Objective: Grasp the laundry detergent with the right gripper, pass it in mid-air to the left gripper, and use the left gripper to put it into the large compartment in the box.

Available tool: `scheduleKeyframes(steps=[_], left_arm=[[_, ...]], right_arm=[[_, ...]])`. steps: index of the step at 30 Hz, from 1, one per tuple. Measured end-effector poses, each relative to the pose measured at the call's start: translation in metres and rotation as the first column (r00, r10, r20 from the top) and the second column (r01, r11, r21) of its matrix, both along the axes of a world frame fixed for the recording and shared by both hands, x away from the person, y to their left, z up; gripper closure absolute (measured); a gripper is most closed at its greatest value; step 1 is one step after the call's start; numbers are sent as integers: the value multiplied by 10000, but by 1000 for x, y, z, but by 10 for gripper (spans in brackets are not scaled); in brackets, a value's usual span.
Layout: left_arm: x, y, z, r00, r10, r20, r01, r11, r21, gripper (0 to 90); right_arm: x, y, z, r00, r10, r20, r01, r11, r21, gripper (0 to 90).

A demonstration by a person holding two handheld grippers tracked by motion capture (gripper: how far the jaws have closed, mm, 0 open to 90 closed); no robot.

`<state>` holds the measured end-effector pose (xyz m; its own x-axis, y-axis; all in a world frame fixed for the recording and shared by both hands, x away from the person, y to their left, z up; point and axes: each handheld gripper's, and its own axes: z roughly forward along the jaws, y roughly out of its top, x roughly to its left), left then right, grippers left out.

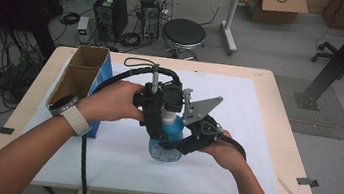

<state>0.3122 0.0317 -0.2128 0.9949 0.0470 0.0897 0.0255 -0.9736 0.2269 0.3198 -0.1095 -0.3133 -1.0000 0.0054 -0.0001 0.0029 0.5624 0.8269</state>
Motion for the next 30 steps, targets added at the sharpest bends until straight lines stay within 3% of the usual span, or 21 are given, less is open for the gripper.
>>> scheduleKeyframes(steps=[10, 16, 30], left_arm=[[0, 0, 0, 10000, -54, -48, 54, 9999, -124, 284], [-1, -1, -1, 9994, -229, -249, 226, 9997, -109, 375], [-4, 1, 0, 9993, -264, -249, 258, 9994, -249, 384]], right_arm=[[0, 0, -1, 10000, 8, 9, -7, 10000, -42, 441], [0, 1, -2, 10000, 34, -39, -34, 10000, -36, 442], [-1, 2, -2, 9998, 209, -14, -209, 9998, -9, 442]])
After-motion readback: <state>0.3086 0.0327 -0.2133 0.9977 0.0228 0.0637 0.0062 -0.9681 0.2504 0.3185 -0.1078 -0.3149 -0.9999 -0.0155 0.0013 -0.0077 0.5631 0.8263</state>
